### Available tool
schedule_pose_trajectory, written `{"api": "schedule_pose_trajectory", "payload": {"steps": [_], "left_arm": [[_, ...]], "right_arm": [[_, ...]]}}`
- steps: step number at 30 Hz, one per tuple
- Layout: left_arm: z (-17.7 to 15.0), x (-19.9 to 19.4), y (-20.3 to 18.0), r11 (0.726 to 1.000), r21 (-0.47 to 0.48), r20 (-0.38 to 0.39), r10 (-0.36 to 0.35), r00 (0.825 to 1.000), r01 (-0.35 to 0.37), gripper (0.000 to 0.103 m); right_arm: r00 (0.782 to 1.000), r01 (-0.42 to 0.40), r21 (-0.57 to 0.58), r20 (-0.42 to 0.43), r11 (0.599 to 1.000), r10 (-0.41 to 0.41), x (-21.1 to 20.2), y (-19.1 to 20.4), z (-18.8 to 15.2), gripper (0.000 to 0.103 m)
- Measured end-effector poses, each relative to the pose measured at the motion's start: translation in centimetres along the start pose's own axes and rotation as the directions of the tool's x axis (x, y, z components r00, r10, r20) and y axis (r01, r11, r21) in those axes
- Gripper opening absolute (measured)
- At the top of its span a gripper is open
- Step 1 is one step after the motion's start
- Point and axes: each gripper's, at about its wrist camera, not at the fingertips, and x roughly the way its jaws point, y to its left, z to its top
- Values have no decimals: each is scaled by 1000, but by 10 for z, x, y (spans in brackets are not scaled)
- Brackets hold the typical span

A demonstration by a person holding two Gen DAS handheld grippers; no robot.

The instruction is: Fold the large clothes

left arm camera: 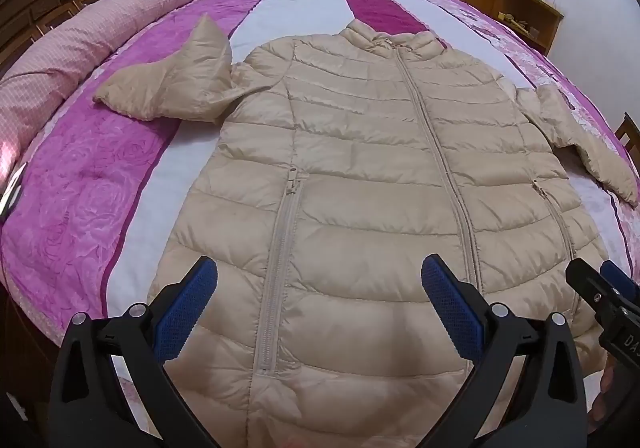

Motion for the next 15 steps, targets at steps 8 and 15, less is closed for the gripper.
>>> {"api": "schedule_pose_trajectory", "payload": {"steps": [8, 15], "left_arm": [[1, 1, -2, 1000, 2, 0, -3, 1000, 3, 98], [1, 0, -2, 1000, 5, -3, 1, 1000, -1, 98]], "right_arm": [[1000, 12, -1, -9, 1000, -12, 0, 2, 0, 100], [1000, 11, 4, -11, 1000, -11, 1, -1, 0, 100]]}}
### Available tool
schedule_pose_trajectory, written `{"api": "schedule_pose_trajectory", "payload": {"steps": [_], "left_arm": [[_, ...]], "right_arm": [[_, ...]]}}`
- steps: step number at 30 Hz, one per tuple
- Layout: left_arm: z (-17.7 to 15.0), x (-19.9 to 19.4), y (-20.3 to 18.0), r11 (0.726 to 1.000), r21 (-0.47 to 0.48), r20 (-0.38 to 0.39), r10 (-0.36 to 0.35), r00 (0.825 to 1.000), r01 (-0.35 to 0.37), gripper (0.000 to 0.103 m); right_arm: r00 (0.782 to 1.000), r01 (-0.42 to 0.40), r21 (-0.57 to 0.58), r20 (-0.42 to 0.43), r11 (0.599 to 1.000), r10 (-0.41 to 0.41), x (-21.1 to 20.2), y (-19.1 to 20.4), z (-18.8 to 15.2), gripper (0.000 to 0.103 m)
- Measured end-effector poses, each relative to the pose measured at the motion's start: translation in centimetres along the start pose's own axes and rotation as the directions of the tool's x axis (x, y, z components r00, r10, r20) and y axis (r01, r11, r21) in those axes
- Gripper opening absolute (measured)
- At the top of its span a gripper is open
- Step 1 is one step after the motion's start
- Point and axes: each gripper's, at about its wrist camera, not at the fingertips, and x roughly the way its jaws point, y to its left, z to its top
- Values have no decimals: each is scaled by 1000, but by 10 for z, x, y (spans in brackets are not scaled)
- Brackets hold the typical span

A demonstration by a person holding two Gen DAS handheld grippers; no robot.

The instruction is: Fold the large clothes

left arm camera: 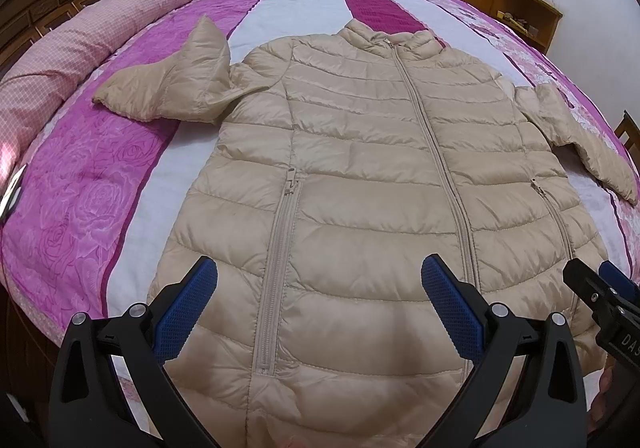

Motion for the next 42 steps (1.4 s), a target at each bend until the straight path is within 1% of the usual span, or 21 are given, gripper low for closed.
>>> {"api": "schedule_pose_trajectory", "payload": {"steps": [42], "left_arm": [[0, -3, -5, 1000, 12, 5, 2, 1000, -2, 98]], "right_arm": [[1000, 6, 11, 11, 1000, -6, -4, -4, 1, 100]]}}
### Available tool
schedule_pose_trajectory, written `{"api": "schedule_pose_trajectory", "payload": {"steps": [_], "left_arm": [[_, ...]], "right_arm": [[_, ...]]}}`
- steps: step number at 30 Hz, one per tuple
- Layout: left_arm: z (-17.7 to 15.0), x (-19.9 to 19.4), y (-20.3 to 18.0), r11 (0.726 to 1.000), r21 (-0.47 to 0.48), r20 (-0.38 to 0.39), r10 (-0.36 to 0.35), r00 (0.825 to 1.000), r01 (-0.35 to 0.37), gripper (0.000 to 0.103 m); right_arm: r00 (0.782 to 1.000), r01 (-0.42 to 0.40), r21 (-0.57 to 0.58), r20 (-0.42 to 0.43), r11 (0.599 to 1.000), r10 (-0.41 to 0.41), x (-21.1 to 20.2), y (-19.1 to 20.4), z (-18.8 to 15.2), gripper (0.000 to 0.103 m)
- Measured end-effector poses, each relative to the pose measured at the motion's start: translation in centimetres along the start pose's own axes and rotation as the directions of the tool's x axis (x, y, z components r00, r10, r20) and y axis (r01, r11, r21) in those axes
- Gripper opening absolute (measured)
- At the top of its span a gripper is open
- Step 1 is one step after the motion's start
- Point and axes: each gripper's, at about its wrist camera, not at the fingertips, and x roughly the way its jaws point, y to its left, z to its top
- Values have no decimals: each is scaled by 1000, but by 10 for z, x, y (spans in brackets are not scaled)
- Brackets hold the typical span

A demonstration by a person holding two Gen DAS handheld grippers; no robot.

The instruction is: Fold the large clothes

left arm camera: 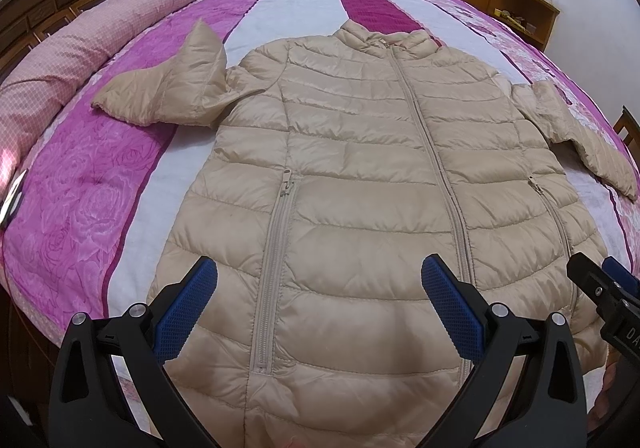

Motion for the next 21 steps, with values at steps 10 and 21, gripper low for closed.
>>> {"api": "schedule_pose_trajectory", "payload": {"steps": [10, 21], "left_arm": [[2, -1, 2, 1000, 3, 1, 5, 1000, -5, 98], [11, -6, 1, 1000, 11, 13, 18, 1000, -18, 98]], "right_arm": [[1000, -5, 14, 4, 1000, 5, -2, -3, 2, 100], [999, -8, 59, 40, 998, 6, -14, -26, 13, 100]]}}
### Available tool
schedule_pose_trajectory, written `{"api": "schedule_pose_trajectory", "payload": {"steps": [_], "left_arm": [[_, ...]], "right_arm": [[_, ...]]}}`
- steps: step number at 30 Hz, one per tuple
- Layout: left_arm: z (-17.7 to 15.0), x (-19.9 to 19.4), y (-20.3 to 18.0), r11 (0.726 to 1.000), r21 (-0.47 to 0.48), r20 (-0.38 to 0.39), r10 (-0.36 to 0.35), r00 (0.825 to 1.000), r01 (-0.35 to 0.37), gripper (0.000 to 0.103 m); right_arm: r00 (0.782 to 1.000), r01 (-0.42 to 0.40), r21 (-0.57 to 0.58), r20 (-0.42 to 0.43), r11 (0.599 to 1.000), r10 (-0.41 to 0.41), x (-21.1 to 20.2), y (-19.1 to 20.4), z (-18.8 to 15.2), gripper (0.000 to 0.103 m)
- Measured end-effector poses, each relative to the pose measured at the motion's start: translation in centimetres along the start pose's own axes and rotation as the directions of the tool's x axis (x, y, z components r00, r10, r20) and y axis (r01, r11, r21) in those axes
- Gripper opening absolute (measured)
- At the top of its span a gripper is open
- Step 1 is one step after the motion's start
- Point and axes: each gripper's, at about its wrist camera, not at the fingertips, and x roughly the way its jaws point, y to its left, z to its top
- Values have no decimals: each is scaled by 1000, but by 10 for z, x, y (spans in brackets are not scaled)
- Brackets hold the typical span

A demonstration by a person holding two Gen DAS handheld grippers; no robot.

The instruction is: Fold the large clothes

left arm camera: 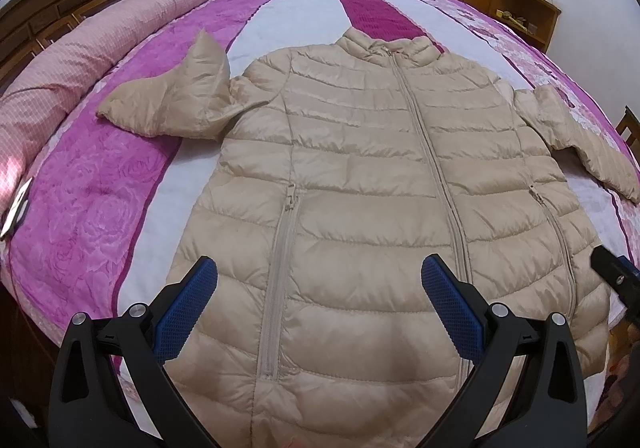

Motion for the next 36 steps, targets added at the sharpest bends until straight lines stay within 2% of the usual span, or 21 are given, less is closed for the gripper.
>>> {"api": "schedule_pose_trajectory", "payload": {"steps": [3, 5, 15, 22, 25, 30, 36], "left_arm": [[7, -2, -1, 1000, 4, 10, 1, 1000, -1, 98], [12, -3, -2, 1000, 4, 13, -2, 1000, 2, 98], [32, 3, -12, 1000, 17, -1, -25, 1000, 25, 98], [40, 14, -17, 1000, 9, -32, -23, 999, 24, 98], [42, 19, -18, 1000, 7, -45, -14, 999, 14, 98], [43, 31, -17, 1000, 0, -79, 6, 997, -6, 98], [41, 46, -21, 1000, -3, -126, 11, 992, -12, 98]], "right_arm": [[999, -41, 61, 19, 997, 40, -6, -21, 11, 100], [998, -43, 106, 39, 993, 39, -11, -37, 19, 100], [984, 43, 263, 154, 964, -86, -27, -134, 61, 99], [967, 23, 484, 210, 875, -141, -13, -225, 87, 99], [964, 38, 528, 205, 849, -171, -5, -251, 101, 99], [959, 95, 519, 181, 850, -218, 15, -272, 123, 99], [966, 154, 542, 93, 826, -241, 56, -296, 134, 99]]}}
